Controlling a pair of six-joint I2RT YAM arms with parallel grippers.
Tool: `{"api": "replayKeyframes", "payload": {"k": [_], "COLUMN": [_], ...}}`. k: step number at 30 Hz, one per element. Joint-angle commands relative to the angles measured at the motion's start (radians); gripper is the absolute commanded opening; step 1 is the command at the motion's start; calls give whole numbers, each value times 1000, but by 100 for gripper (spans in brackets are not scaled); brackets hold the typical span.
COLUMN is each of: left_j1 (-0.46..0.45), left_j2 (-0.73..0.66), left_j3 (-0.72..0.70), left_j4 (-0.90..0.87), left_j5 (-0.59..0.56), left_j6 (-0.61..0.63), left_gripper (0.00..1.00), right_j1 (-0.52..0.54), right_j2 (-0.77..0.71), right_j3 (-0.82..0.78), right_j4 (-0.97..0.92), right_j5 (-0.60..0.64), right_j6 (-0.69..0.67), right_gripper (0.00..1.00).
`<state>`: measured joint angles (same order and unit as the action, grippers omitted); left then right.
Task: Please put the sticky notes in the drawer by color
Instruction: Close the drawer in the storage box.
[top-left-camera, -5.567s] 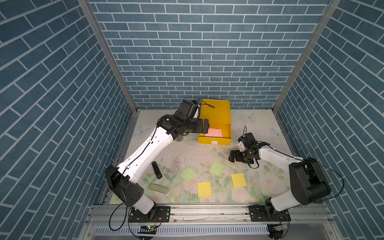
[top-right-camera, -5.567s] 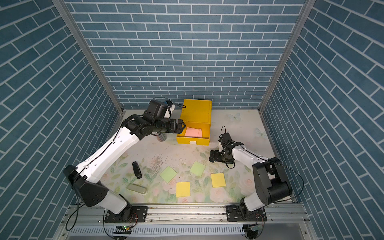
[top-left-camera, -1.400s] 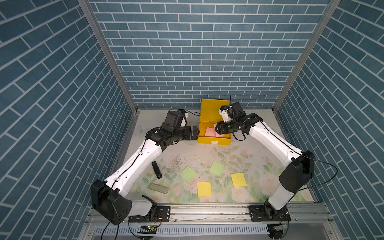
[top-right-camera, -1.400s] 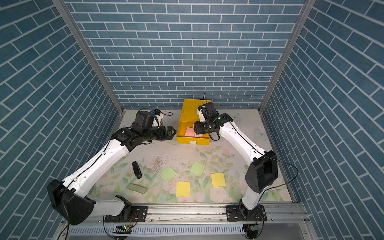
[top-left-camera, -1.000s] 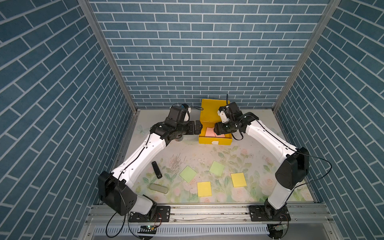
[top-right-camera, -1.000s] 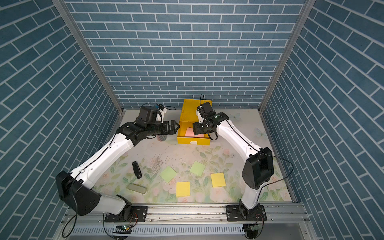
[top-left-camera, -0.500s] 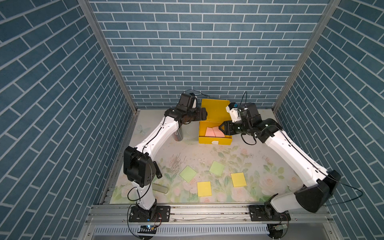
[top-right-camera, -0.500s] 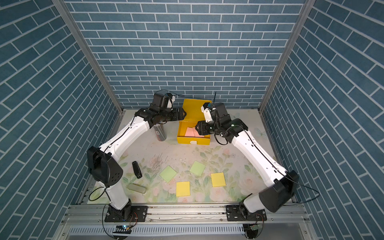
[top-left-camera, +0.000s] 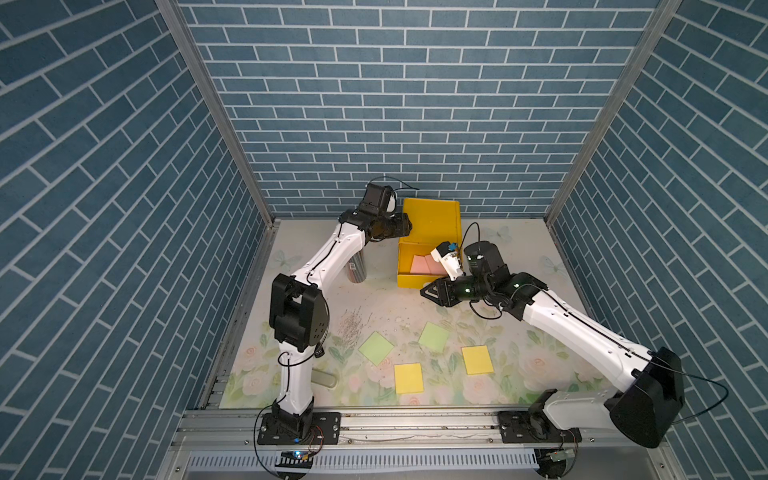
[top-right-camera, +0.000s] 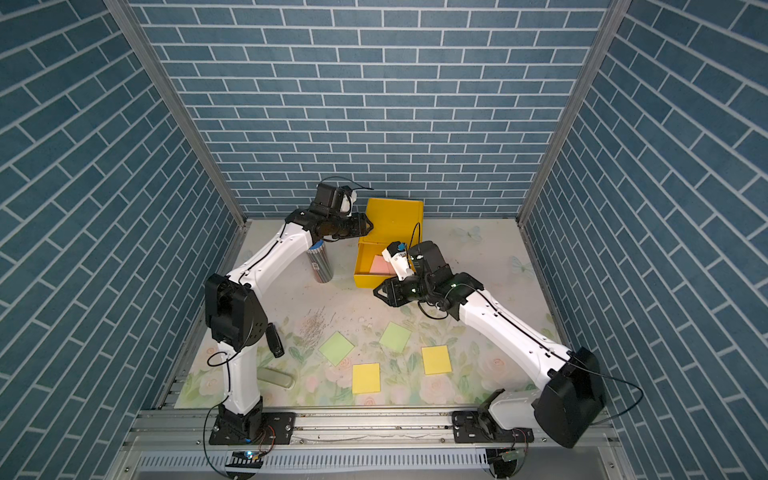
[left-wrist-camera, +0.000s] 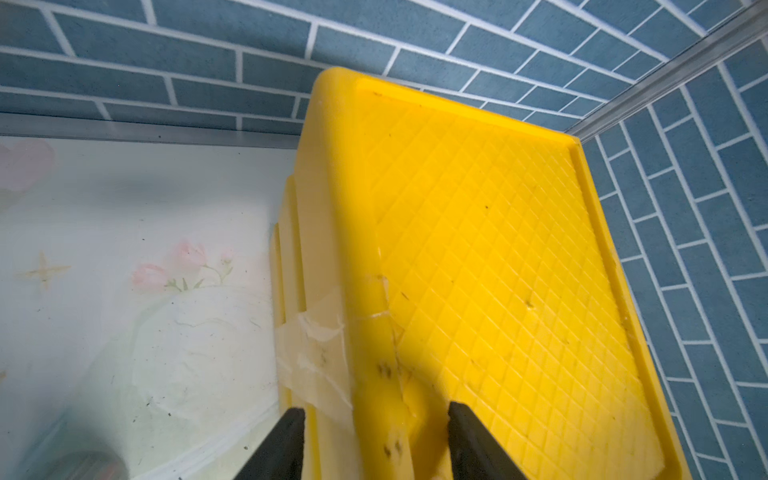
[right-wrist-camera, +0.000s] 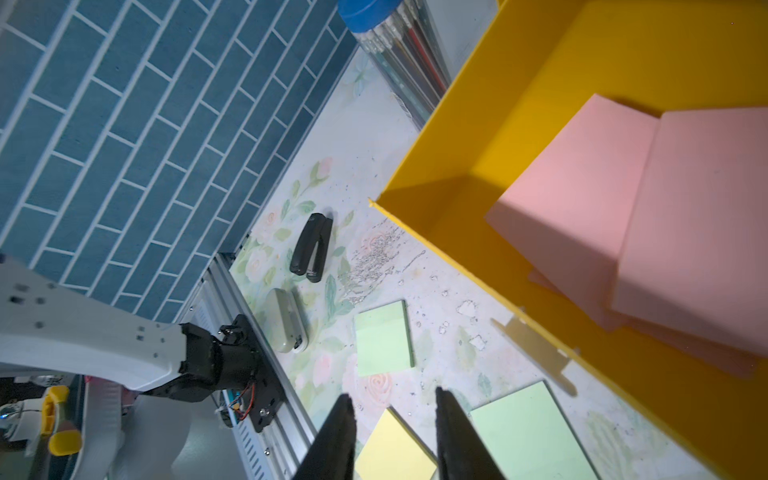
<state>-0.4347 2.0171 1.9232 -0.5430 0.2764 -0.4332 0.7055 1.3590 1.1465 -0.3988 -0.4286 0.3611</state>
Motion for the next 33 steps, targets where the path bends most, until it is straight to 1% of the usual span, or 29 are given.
{"api": "replayKeyframes", "payload": {"k": [1, 3, 7, 11, 12, 13, 18, 22, 25, 26, 27, 29, 31, 32, 33], "left_j1": [-6, -12, -20, -25, -25, -26, -26, -26, -27, -28, -29, -29, -32, -32, -33], "left_j2": [-15, -24, -35, -38, -38, -39, -47, -57, -67, -72, -77, -89, -100, -106, -110], "left_j3": [-69, -96, -121, -126, -126, -126, -131, -148, -163, -170, -176, -186, -188, -191, -193], "left_j4": [-27, -21, -15, -11, -13, -13, -13, -3, 8, 13, 17, 25, 27, 29, 30], "left_j5": [4, 2, 1, 3, 4, 4, 3, 3, 6, 5, 6, 9, 8, 7, 7], "left_j6": [11, 11, 15, 17, 17, 17, 19, 19, 12, 9, 6, 1, 2, 0, -2], "left_gripper": [59, 59, 59, 59, 59, 59, 60, 60, 60, 60, 60, 60, 60, 60, 60], "right_j1": [-16, -26, -34, -35, -35, -34, -35, -33, -34, -35, -35, -38, -41, -41, -41], "right_j2": [51, 86, 148, 203, 216, 224, 245, 253, 258, 258, 252, 209, 127, 79, 34], "right_j3": [35, 66, 117, 142, 141, 143, 134, 121, 103, 84, 70, 22, -70, -122, -166], "right_j4": [28, 44, 70, 123, 141, 157, 238, 300, 309, 316, 318, 344, 434, 480, 501], "right_j5": [115, 187, 291, 339, 347, 379, 492, 508, 562, 559, 529, 409, 268, 214, 151], "right_j6": [-113, -156, -230, -280, -292, -303, -378, -412, -429, -459, -486, -517, -569, -630, -721], "right_gripper": [36, 36, 38, 41, 44, 45, 45, 46, 46, 47, 47, 47, 48, 49, 49]}}
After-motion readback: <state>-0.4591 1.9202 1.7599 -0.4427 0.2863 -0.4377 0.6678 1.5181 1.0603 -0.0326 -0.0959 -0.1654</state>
